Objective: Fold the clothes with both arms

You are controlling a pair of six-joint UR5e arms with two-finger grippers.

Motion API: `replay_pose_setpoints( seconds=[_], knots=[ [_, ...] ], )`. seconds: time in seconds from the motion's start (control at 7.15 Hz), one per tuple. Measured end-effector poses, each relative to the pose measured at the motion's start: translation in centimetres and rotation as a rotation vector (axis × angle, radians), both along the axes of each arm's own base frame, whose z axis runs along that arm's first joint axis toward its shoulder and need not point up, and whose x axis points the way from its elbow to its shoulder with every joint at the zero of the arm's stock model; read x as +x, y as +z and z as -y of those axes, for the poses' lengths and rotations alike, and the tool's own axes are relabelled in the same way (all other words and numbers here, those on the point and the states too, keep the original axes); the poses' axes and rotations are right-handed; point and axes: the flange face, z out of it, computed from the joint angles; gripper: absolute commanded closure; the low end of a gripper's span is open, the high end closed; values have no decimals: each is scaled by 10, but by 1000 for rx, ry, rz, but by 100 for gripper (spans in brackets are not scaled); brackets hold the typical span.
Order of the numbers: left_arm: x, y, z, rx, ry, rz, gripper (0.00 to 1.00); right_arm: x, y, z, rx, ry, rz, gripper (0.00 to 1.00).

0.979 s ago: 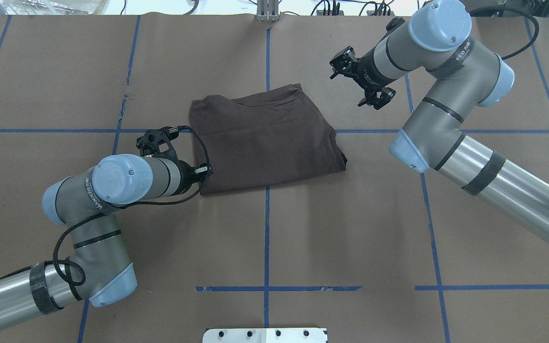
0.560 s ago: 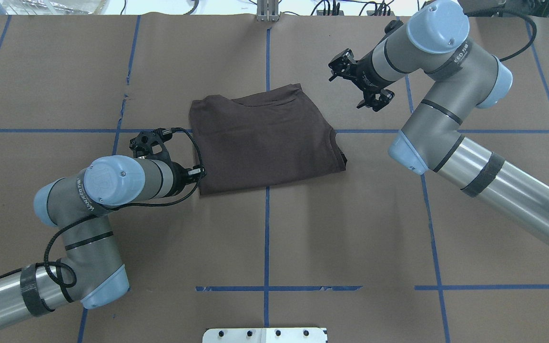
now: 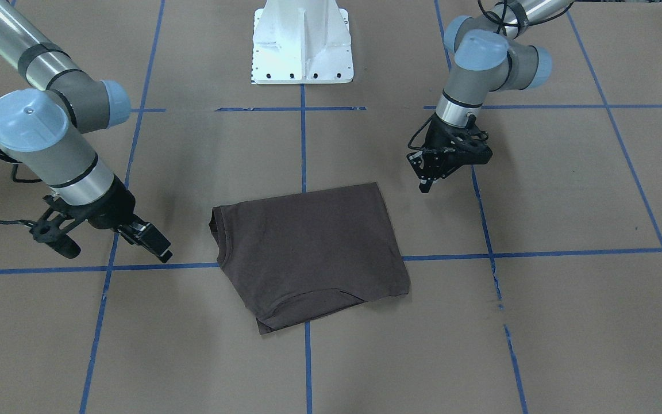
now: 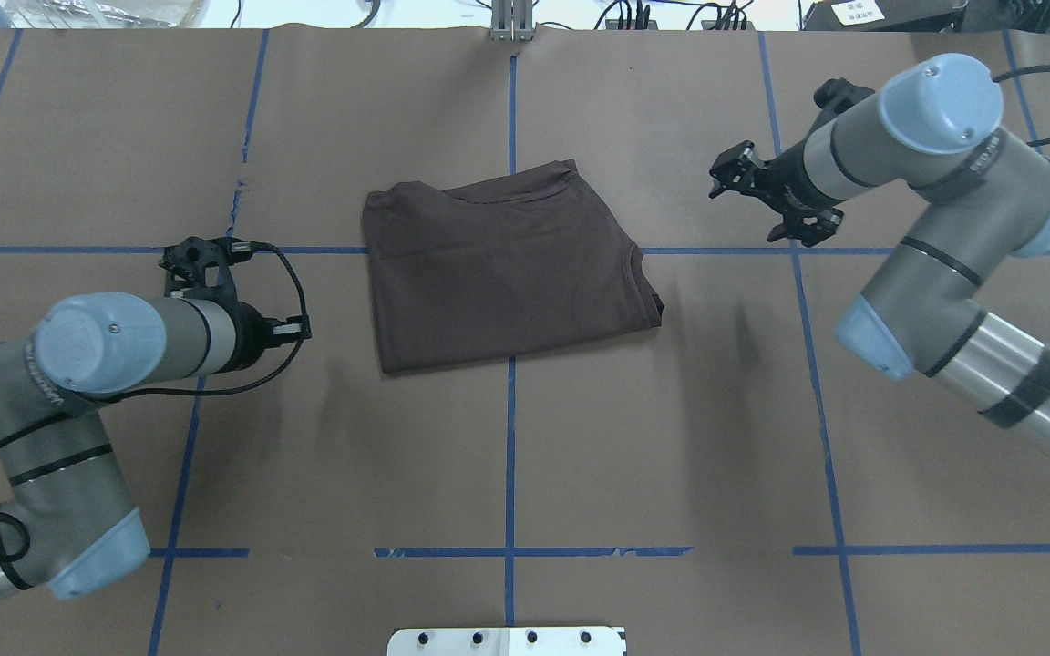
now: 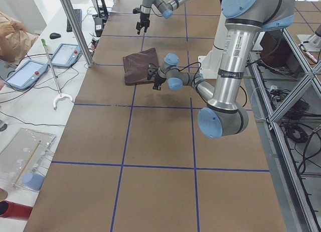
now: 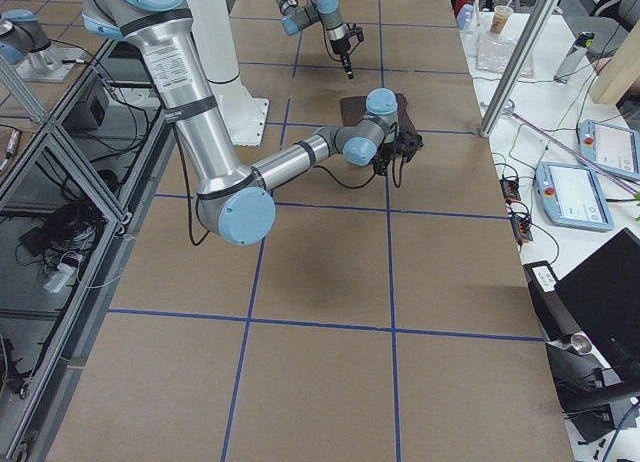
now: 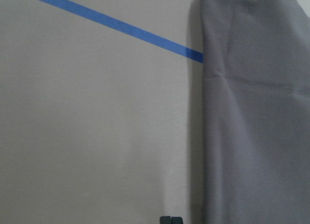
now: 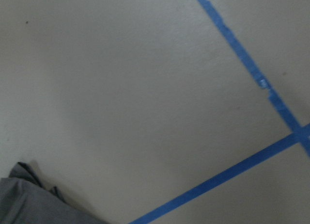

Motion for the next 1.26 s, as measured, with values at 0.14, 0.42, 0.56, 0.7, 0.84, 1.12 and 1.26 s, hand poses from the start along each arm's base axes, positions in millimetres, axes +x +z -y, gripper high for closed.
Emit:
replay_pose_setpoints(
  seconds=[0.14,0.42,0.56,0.7,0.84,1.12,1.26],
  knots=[
    [-34,20,11,56,12,65,100,41,38,-10,45,-47,-52,0],
    [-113,49,34,134,57,162,90,142,113,-20,147,-160,-148,0],
    [-159,60,48,172,78,203,83,192,140,-22,192,-215,-189,0],
    [-211,70,63,214,106,243,63,240,155,-22,227,-273,-225,0],
    [-270,81,77,252,159,270,1,281,167,-24,264,-345,-262,0],
    [-368,107,82,185,302,211,0,318,184,-38,308,-484,-302,0],
    [-387,118,75,98,367,135,0,324,189,-52,307,-517,-300,0]
  ],
)
